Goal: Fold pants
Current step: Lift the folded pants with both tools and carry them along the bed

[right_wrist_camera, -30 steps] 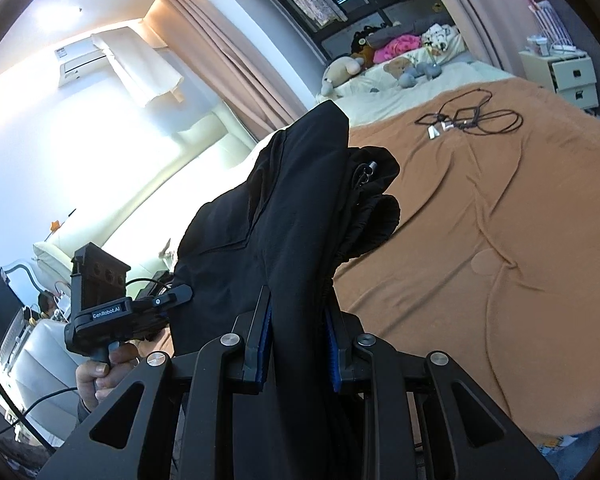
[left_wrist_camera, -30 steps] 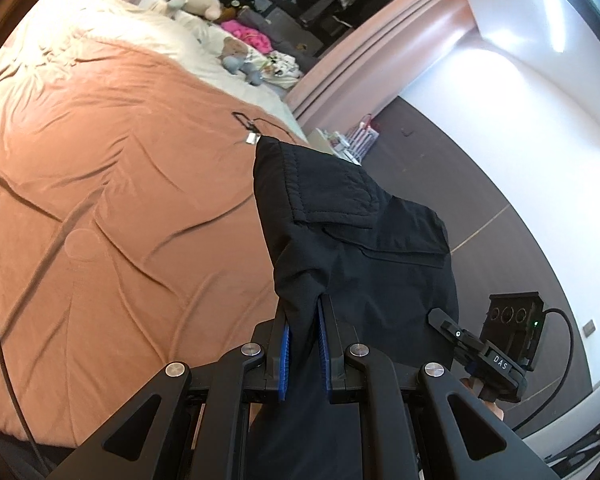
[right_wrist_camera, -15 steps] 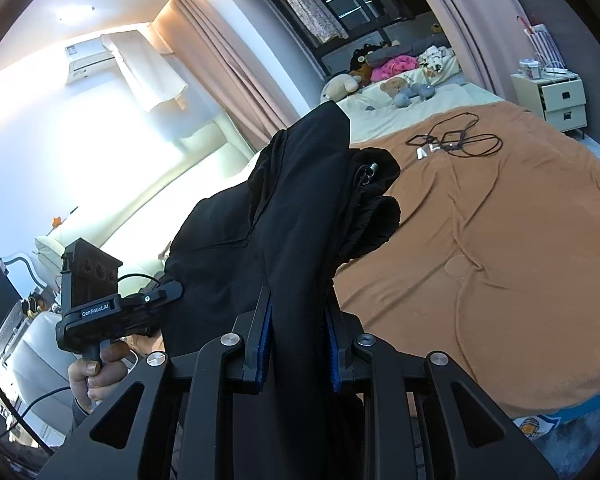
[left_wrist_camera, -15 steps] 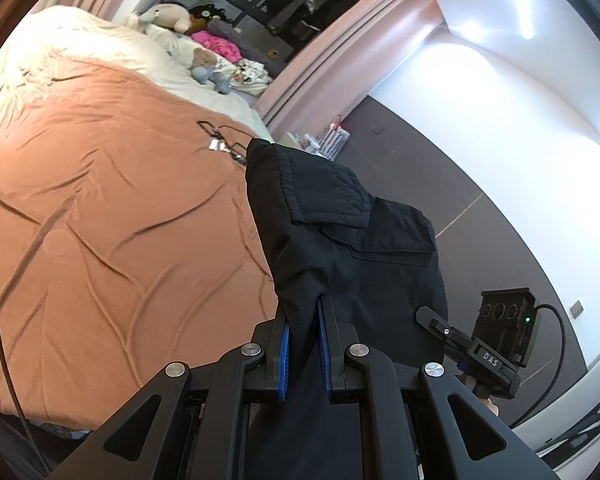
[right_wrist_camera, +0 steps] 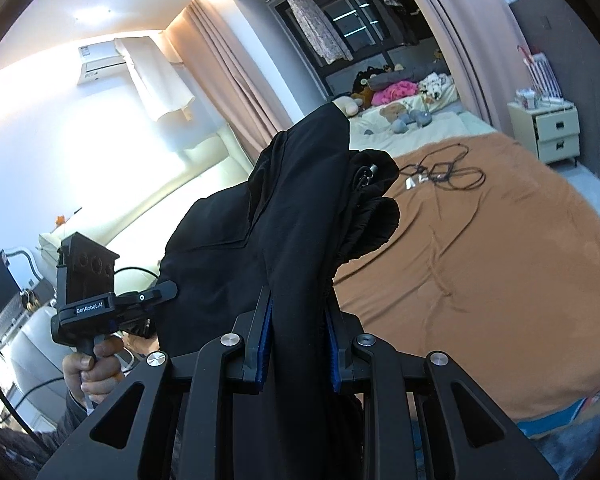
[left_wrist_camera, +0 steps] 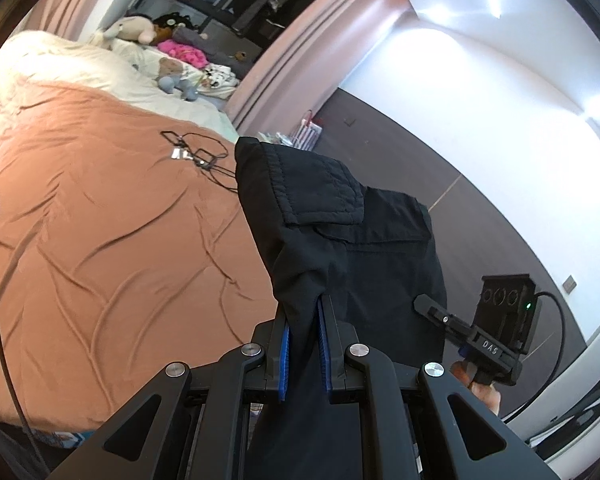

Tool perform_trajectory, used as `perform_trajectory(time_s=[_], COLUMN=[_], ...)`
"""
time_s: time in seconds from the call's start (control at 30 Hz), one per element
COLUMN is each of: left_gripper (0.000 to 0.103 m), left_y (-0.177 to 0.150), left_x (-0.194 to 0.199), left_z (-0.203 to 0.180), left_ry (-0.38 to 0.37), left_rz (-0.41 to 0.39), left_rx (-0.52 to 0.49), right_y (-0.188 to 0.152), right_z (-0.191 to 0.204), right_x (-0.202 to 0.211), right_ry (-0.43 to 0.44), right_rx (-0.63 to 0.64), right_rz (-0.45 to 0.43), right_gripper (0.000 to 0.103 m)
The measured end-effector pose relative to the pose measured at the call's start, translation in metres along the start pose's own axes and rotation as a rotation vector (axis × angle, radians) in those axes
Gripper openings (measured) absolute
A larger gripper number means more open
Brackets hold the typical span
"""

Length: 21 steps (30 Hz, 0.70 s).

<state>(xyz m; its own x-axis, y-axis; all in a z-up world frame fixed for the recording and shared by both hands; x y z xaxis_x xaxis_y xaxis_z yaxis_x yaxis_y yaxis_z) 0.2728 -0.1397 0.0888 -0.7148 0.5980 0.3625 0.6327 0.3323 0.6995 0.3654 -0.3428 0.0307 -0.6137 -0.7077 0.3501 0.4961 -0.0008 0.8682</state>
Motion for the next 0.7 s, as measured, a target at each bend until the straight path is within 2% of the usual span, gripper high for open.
perform_trajectory(time_s=[0.27, 0.7], left_gripper=[0.013, 0.013], left_y=[0.019, 0.04], left_x=[-0.049, -0.159], left_z=[-0.027, -0.07], left_ry=[-0.052, -0.137], left_rz=[0.018, 0.075], left_rx=[-0.047, -0.083], right_y=[0.02, 0.051], right_z=[-0.021, -0.043], right_x=[0.022, 0.04], right_ry=[-0.053, -0.18], right_rx=[0.034, 0.121], right_rz=[-0.039, -0.053], right_gripper=[0.02, 0.019])
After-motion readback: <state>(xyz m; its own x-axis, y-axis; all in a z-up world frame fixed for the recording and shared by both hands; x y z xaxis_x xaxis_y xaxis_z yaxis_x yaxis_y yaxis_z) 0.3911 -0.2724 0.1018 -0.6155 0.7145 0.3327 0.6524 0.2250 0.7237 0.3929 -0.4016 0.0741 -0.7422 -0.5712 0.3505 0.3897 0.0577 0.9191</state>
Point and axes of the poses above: each gripper's, at about its wrist camera, not at the fingertips, and x roughly against the way its jaws point, z to its left, y to its top, the point moved 2 cm from there along -x, roughly the way its jaws point, and after that the axes turned 3 degrees about -z, right-handed, at the moved point
